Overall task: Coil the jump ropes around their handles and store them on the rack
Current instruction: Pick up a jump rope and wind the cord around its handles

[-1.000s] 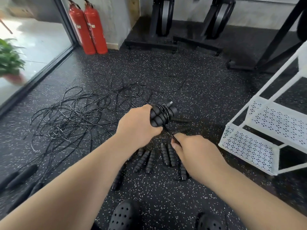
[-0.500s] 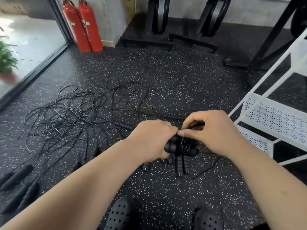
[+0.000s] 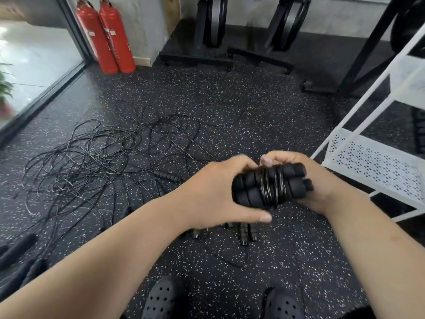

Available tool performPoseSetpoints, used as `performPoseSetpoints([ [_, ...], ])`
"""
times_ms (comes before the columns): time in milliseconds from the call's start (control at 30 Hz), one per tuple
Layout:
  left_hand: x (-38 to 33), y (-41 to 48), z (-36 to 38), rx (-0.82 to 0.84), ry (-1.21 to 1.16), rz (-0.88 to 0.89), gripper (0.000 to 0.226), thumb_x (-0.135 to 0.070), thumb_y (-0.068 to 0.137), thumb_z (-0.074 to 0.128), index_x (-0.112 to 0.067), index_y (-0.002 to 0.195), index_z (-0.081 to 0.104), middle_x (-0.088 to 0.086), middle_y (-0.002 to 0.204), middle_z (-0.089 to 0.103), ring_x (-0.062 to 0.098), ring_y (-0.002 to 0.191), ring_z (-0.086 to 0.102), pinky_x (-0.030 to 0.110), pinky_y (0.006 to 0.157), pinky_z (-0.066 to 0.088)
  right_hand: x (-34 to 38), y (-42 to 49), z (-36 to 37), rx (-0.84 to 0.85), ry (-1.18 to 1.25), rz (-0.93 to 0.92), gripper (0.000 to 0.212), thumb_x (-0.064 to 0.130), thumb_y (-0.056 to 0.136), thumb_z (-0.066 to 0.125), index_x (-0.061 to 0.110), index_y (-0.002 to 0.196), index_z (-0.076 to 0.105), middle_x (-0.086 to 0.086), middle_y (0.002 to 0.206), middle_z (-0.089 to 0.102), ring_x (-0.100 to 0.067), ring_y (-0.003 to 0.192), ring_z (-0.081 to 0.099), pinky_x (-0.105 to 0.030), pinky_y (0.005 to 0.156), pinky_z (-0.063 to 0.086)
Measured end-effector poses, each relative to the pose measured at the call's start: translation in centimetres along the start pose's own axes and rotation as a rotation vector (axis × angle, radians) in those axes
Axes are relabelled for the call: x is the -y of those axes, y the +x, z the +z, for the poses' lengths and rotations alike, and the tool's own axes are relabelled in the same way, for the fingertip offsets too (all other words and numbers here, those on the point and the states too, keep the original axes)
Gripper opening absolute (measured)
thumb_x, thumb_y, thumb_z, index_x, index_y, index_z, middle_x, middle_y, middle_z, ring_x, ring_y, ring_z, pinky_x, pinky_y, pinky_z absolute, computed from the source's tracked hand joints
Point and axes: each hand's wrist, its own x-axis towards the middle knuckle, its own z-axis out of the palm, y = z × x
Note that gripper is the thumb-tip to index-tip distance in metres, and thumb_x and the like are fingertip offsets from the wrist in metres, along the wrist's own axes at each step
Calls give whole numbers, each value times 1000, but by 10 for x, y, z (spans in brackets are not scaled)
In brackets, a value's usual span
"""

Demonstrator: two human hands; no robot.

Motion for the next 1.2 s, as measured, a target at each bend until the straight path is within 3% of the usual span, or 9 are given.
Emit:
performPoseSetpoints([
  [67,1,2,-2,-58,-122,-66,69,-56,75,92,-41,122,44,-16,105,75,2,94,71,28,88,57,-8,7,8,-112,-33,-33,20,25,94,75,9,83,74,-23,89,73,-23,86,64,-41,84,54],
  [133,5,5,-3,-116,-189,-122,69,-57,78,90,-40,124,42,-15,108,76,3,96,72,34,91,59,-20,15,16,-224,-121,-25,18,13,97,68,-3,91,71,-38,96,69,-27,83,60,-53,80,53],
  [233,16,9,-4,-154,-254,-198,67,-51,86,84,-38,134,40,-15,116,73,2,103,70,38,98,57,-27,20,32,-362,-187,-18,31,12,106,60,1,78,67,-11,57,61,-20,52,48,-38,56,40],
  [333,26,12,-8,-224,-266,-269,67,-46,89,83,-34,137,38,-13,119,69,5,105,68,34,95,55,-26,18,43,-340,-462,-43,44,30,110,55,18,69,66,1,51,57,-16,45,49,-33,53,38],
  [500,47,16,-18,-390,-126,-391,69,-49,87,85,-27,133,38,-17,110,60,-2,94,58,18,69,41,-29,12,52,-213,-891,-51,26,46,109,52,33,102,74,7,72,71,-7,56,62,-33,58,50],
  [600,59,17,-23,-422,39,-424,72,-51,83,88,-23,129,40,-17,101,55,4,88,58,25,67,44,-27,2,62,-278,-1146,-112,28,50,109,49,38,122,70,14,94,75,-11,80,68,-38,72,58],
  [700,68,18,-24,-377,233,-470,67,-54,79,90,-19,119,49,-7,96,60,20,87,63,37,75,53,-17,-7,66,-369,-1358,-253,29,51,108,46,40,120,70,19,98,71,-11,84,66,-36,68,57],
  [933,59,19,-11,-151,526,-253,57,-49,75,89,-29,115,55,-9,104,63,24,97,64,45,83,58,-2,-11,50,-420,-1322,-454,29,55,102,54,38,104,77,14,77,57,-11,67,56,-33,55,49],
  [1200,37,18,9,114,597,18,48,-42,82,87,-26,105,48,-8,109,60,19,105,60,39,93,51,2,-5,24,-288,-985,-305,11,49,84,84,43,93,80,13,78,63,-5,75,60,-34,73,52],
])
